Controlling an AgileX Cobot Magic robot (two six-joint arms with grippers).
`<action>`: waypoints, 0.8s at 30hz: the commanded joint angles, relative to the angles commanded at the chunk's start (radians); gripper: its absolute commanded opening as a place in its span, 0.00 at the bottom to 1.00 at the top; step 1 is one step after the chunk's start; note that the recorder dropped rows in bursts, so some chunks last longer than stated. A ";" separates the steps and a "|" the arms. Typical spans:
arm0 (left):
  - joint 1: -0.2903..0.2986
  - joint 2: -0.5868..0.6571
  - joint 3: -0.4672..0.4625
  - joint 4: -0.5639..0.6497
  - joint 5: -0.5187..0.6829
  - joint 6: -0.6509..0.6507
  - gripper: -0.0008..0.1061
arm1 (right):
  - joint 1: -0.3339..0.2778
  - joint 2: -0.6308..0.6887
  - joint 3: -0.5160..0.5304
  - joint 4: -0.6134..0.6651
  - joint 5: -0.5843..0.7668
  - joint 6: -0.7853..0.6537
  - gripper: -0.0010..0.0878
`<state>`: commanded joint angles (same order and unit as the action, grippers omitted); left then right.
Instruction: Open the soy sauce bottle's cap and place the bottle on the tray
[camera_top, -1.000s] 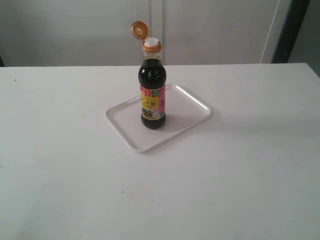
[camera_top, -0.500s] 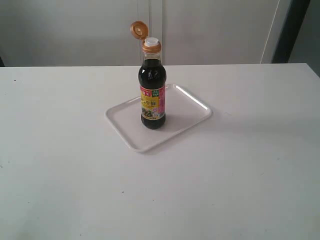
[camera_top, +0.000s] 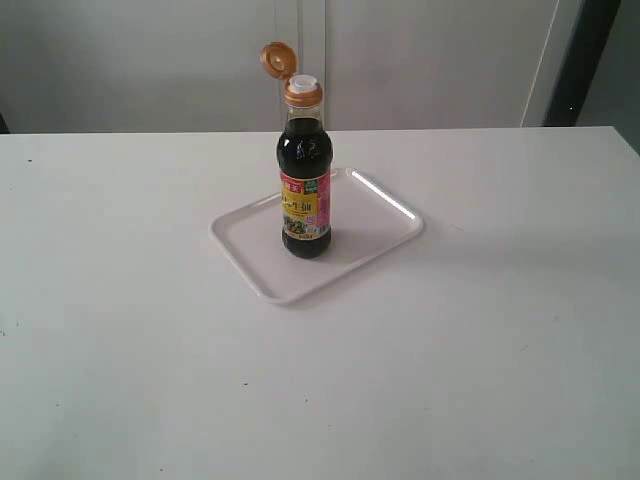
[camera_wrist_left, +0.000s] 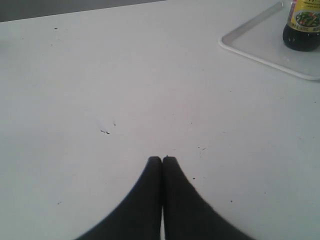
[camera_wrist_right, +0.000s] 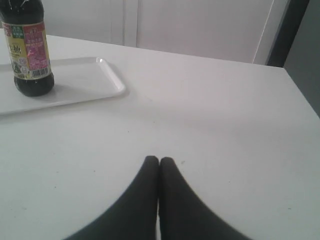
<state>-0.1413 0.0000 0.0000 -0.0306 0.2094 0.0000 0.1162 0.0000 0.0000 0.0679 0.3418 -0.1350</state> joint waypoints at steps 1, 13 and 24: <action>0.000 0.000 0.000 0.000 0.000 0.000 0.01 | 0.000 0.000 0.000 0.000 -0.001 0.002 0.01; 0.000 0.000 0.000 0.000 0.000 0.000 0.01 | -0.003 0.000 0.000 0.011 -0.001 0.004 0.01; 0.000 0.000 0.000 0.000 0.000 0.000 0.01 | -0.010 0.000 0.000 0.011 -0.001 0.004 0.01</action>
<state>-0.1413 0.0000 0.0000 -0.0306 0.2094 0.0000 0.1066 0.0000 0.0000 0.0786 0.3412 -0.1310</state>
